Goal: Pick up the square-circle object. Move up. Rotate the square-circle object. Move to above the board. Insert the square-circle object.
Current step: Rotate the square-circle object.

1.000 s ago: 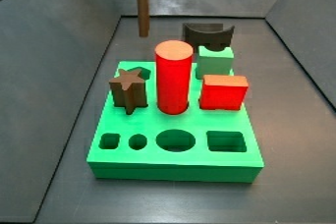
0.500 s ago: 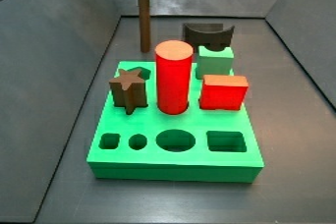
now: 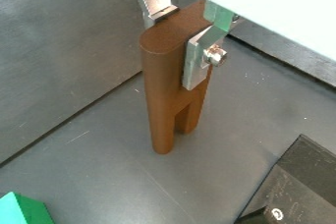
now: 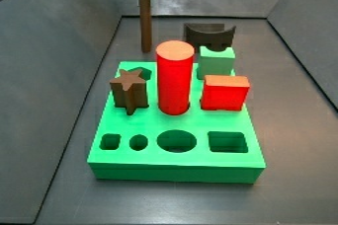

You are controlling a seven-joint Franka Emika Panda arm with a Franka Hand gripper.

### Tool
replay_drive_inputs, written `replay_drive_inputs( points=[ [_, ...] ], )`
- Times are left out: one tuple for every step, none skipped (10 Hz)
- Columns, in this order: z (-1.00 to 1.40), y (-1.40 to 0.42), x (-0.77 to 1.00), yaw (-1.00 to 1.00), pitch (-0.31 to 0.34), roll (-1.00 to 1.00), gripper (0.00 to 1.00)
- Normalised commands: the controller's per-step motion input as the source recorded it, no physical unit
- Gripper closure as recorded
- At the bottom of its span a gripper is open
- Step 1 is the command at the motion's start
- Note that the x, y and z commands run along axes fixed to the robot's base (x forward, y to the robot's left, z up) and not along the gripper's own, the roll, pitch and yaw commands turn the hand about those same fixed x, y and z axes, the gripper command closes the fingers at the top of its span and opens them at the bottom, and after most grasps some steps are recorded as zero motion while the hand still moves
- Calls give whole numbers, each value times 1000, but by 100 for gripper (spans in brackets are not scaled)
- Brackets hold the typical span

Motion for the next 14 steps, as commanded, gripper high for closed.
replay_drive_inputs(
  points=[
    [-189, 5, 7, -17, -59, -159, 100],
    [-189, 5, 8, -17, -59, -159, 100],
    [-189, 5, 7, -17, -59, -159, 100],
    [0, 0, 0, -17, -59, 41, 0],
    [1000, 0, 0, -15, -52, 39, 0],
    [1000, 0, -9, -15, -42, 38, 0],
    [975, 5, -37, -11, 5, 44, 0],
    [826, 10, -23, -8, 28, 54, 0],
    [600, 9, -12, -6, 50, 68, 0],
    [484, 9, -4, -4, 60, 74, 0],
    [196, 12, 9, 5, 87, 86, 0],
    [0, 83, 0, -1000, 15, 14, 0],
    [-85, 72, 21, -1000, 13, 10, 0],
    [-55, 62, 29, -1000, 11, 7, 0]
  ],
)
